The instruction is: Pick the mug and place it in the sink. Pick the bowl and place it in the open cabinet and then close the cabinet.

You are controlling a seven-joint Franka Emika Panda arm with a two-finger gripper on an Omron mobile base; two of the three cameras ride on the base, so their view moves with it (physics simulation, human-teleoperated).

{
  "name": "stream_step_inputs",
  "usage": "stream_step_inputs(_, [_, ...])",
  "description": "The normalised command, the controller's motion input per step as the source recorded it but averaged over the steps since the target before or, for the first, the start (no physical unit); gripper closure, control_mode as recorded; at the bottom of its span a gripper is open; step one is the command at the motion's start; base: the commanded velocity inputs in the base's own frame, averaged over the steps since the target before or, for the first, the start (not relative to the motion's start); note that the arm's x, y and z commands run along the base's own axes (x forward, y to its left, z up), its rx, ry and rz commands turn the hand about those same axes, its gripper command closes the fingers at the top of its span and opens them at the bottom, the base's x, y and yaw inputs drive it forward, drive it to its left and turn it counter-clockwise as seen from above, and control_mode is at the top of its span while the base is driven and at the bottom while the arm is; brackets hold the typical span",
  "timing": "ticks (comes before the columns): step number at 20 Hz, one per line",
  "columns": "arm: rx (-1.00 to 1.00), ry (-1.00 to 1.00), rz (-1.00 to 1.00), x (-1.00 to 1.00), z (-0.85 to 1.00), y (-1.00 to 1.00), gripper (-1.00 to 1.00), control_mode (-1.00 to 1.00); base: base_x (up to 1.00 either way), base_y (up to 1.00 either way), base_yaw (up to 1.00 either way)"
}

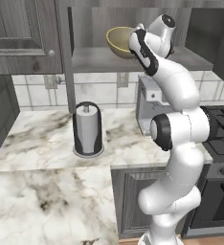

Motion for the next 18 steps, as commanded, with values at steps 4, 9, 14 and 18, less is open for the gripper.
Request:
stream_step_inputs(4, [0.00,0.09,-0.04,0.00,-0.47,0.00,1.00,-1.00,0.00,0.00,0.00])
stream_step_inputs(9, [0.00,0.06,-0.04,0.01,-0.47,0.01,-1.00,-1.00,0.00,0.00,0.00])
stream_step_inputs(14, [0.00,-0.17,0.00,-0.04,0.29,0.00,-1.00,-1.00,0.00,0.00,0.00])
stream_step_inputs(18, [-0.02,-0.35,0.00,-0.29,0.57,0.00,-1.00,-1.00,0.00,0.00,0.00])
